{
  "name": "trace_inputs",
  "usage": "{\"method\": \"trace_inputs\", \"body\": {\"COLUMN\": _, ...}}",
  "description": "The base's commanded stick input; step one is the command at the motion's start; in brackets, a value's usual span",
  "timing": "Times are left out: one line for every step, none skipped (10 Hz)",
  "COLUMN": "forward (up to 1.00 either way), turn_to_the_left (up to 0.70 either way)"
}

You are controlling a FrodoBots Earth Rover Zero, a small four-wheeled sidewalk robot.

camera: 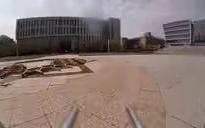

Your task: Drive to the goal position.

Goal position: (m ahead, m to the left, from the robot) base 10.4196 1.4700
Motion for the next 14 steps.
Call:
{"method": "trace_inputs", "body": {"forward": 1.00, "turn_to_the_left": 0.02}}
{"method": "trace_inputs", "body": {"forward": 1.00, "turn_to_the_left": 0.02}}
{"method": "trace_inputs", "body": {"forward": 1.00, "turn_to_the_left": 0.02}}
{"method": "trace_inputs", "body": {"forward": 1.00, "turn_to_the_left": 0.02}}
{"method": "trace_inputs", "body": {"forward": 1.00, "turn_to_the_left": 0.02}}
{"method": "trace_inputs", "body": {"forward": 1.00, "turn_to_the_left": 0.02}}
{"method": "trace_inputs", "body": {"forward": 1.00, "turn_to_the_left": 0.02}}
{"method": "trace_inputs", "body": {"forward": 1.00, "turn_to_the_left": 0.02}}
{"method": "trace_inputs", "body": {"forward": 1.00, "turn_to_the_left": 0.02}}
{"method": "trace_inputs", "body": {"forward": 1.00, "turn_to_the_left": 0.02}}
{"method": "trace_inputs", "body": {"forward": 1.00, "turn_to_the_left": -0.25}}
{"method": "trace_inputs", "body": {"forward": 1.00, "turn_to_the_left": -0.38}}
{"method": "trace_inputs", "body": {"forward": 1.00, "turn_to_the_left": -0.38}}
{"method": "trace_inputs", "body": {"forward": 1.00, "turn_to_the_left": -0.33}}
